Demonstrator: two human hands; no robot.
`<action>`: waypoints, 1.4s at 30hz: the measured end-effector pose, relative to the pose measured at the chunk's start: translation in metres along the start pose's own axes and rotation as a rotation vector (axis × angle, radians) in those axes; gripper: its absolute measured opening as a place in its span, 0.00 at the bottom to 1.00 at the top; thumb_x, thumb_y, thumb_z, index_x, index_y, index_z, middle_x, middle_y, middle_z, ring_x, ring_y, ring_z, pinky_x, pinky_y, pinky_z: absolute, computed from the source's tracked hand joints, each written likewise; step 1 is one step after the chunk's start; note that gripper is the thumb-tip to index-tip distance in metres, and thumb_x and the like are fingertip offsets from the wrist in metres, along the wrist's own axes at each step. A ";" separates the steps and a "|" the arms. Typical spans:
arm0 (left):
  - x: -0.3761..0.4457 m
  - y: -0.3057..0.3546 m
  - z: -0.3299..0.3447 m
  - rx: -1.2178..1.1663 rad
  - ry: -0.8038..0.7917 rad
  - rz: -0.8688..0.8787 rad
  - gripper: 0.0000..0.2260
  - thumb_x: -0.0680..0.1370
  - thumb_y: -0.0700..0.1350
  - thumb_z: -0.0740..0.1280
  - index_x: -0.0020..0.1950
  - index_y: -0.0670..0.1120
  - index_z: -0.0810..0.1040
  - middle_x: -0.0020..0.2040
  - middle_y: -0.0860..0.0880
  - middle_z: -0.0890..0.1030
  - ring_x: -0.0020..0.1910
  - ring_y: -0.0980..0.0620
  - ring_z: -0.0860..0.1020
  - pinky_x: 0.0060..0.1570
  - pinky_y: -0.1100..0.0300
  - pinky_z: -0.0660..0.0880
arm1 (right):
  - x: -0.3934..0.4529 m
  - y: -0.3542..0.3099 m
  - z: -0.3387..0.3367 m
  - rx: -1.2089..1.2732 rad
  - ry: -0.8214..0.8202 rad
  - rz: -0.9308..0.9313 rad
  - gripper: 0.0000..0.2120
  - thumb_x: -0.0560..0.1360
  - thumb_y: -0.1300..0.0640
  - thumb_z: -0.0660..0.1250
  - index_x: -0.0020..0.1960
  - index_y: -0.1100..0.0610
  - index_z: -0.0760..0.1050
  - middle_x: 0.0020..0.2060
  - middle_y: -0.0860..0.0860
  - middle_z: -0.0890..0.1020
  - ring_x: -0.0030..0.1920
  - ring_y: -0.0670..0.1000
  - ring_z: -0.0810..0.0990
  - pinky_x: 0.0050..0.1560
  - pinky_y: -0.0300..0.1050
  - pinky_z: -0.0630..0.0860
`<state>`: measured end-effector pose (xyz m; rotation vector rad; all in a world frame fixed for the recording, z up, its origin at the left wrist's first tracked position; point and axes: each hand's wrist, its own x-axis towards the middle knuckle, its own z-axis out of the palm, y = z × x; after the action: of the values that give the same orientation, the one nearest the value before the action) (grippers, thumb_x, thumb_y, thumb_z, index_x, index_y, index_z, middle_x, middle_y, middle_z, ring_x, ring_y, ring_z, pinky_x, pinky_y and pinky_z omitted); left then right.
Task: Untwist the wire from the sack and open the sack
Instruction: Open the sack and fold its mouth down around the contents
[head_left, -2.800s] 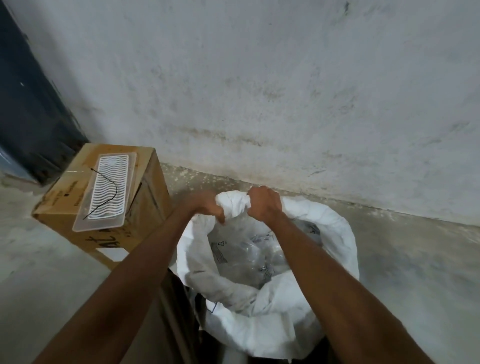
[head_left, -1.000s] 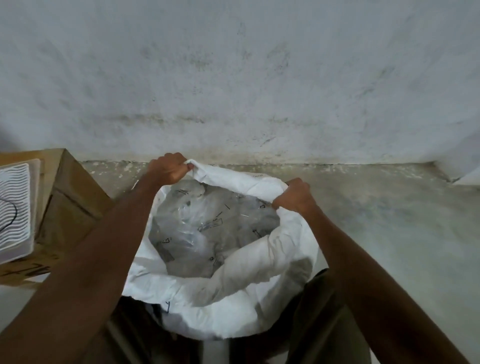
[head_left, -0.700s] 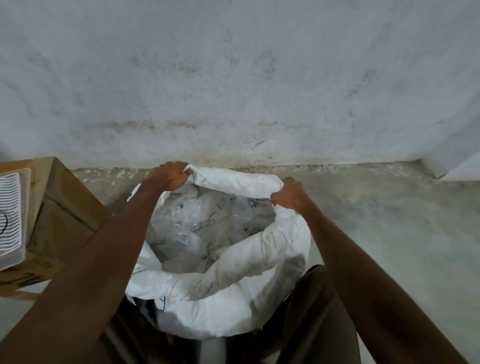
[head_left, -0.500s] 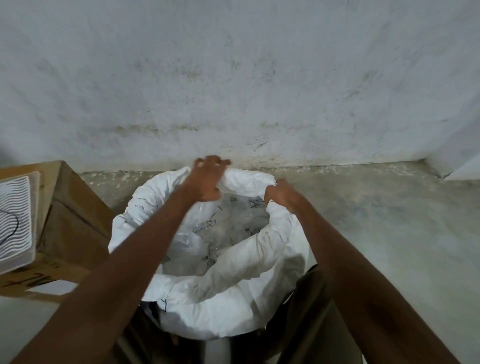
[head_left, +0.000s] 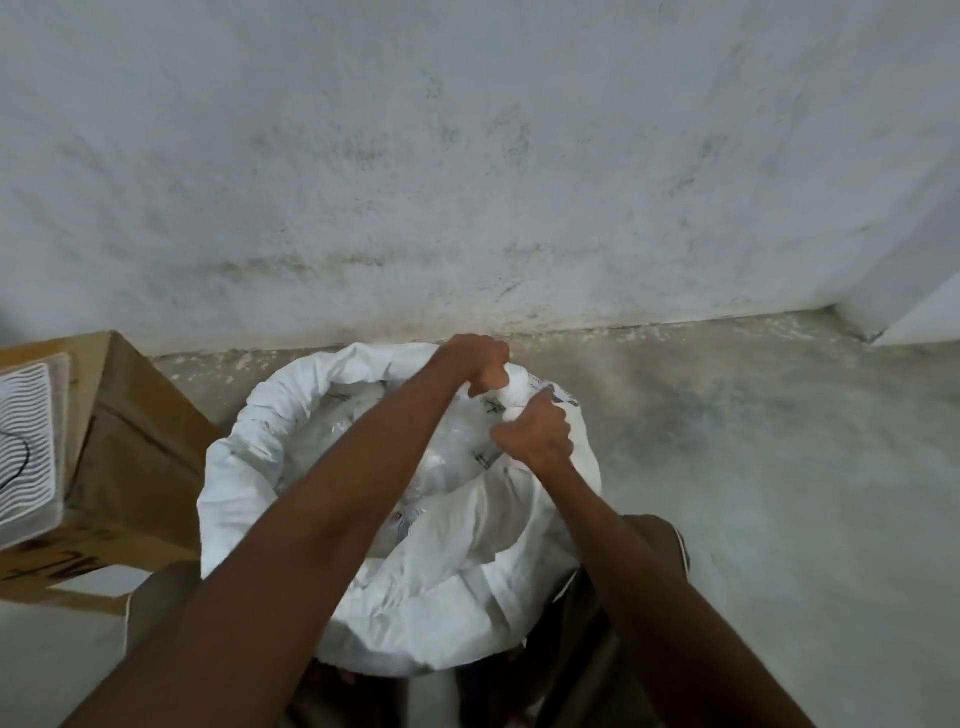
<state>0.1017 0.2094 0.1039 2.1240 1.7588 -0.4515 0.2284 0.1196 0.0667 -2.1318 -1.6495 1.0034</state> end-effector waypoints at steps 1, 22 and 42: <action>0.001 0.000 -0.004 -0.002 -0.034 0.021 0.22 0.66 0.40 0.71 0.60 0.42 0.78 0.54 0.43 0.83 0.51 0.41 0.81 0.46 0.54 0.78 | 0.001 0.000 -0.003 0.103 -0.008 0.036 0.37 0.66 0.53 0.74 0.73 0.59 0.68 0.64 0.57 0.79 0.66 0.60 0.78 0.62 0.52 0.78; -0.002 0.037 0.021 0.292 0.078 0.151 0.14 0.71 0.51 0.67 0.56 0.50 0.77 0.52 0.48 0.83 0.51 0.45 0.81 0.47 0.54 0.72 | -0.034 0.015 -0.003 0.399 -0.039 0.255 0.45 0.71 0.48 0.71 0.79 0.61 0.51 0.71 0.62 0.68 0.70 0.65 0.72 0.67 0.56 0.73; -0.218 0.046 0.155 -0.166 0.670 0.021 0.26 0.63 0.42 0.78 0.58 0.41 0.77 0.47 0.43 0.79 0.41 0.41 0.80 0.33 0.53 0.74 | -0.056 0.047 -0.010 0.634 -0.226 -0.034 0.53 0.58 0.54 0.84 0.78 0.53 0.64 0.73 0.56 0.69 0.67 0.55 0.73 0.66 0.55 0.74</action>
<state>0.1039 -0.0593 0.0678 2.3220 1.9995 0.4589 0.2640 0.0551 0.0666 -1.6075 -1.2123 1.5493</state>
